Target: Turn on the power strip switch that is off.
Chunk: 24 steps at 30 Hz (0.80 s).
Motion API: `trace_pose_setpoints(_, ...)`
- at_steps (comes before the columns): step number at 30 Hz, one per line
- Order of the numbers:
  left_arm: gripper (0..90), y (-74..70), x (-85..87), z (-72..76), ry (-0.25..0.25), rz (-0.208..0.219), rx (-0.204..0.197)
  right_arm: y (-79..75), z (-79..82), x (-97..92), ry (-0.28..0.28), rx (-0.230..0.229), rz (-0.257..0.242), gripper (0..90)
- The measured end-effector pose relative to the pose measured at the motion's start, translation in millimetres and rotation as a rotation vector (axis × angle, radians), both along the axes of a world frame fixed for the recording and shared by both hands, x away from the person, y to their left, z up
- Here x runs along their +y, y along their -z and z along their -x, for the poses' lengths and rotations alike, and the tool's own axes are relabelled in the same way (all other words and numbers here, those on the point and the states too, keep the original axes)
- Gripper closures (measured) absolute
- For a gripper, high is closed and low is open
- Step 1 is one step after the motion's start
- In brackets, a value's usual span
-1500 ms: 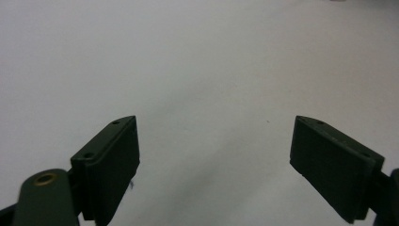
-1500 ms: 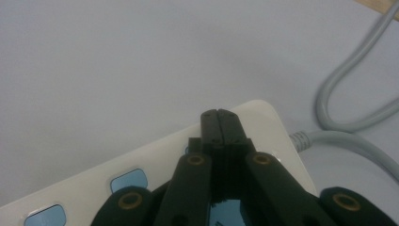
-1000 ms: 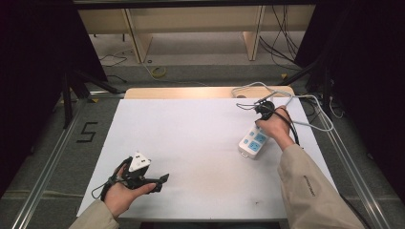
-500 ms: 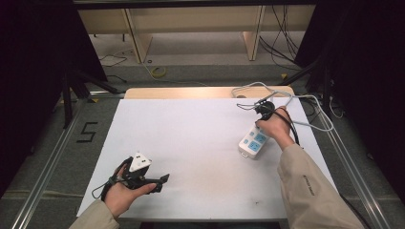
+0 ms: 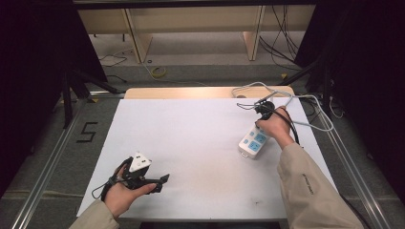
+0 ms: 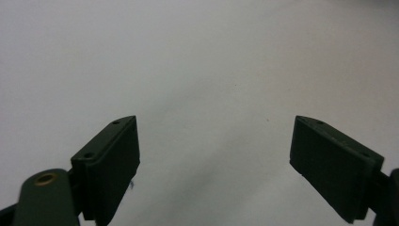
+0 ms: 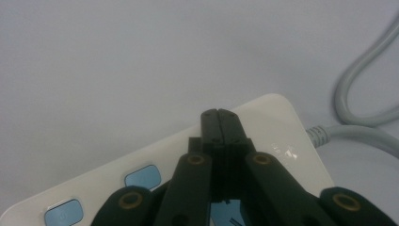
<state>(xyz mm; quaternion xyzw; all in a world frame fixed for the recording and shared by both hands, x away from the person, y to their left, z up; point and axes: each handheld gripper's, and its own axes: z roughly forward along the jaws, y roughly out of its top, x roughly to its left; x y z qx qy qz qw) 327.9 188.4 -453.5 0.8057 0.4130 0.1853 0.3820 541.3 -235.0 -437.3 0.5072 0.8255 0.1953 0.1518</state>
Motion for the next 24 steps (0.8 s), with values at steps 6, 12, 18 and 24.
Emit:
trace_pose_setpoints(6, 16.2, -0.3, -0.1, 0.1, 0.001, -0.001, -0.001, 0.6, 1.4, -1.2, -0.007, -0.013, -0.003, 90.0)
trace_pose_setpoints(12, 16.2, -0.3, -0.3, 0.3, 0.002, -0.002, -0.002, 1.5, 3.3, -1.7, 0.005, -0.026, -0.014, 90.0)
trace_pose_setpoints(18, 16.2, 0.0, -1.0, 0.2, 0.002, -0.001, -0.004, 0.3, 4.6, -2.1, 0.006, -0.027, -0.014, 90.0)
trace_pose_setpoints(24, 16.3, -0.1, -1.0, -0.2, 0.003, -0.002, -0.004, 0.5, 7.9, -2.6, 0.024, -0.047, -0.031, 90.0)
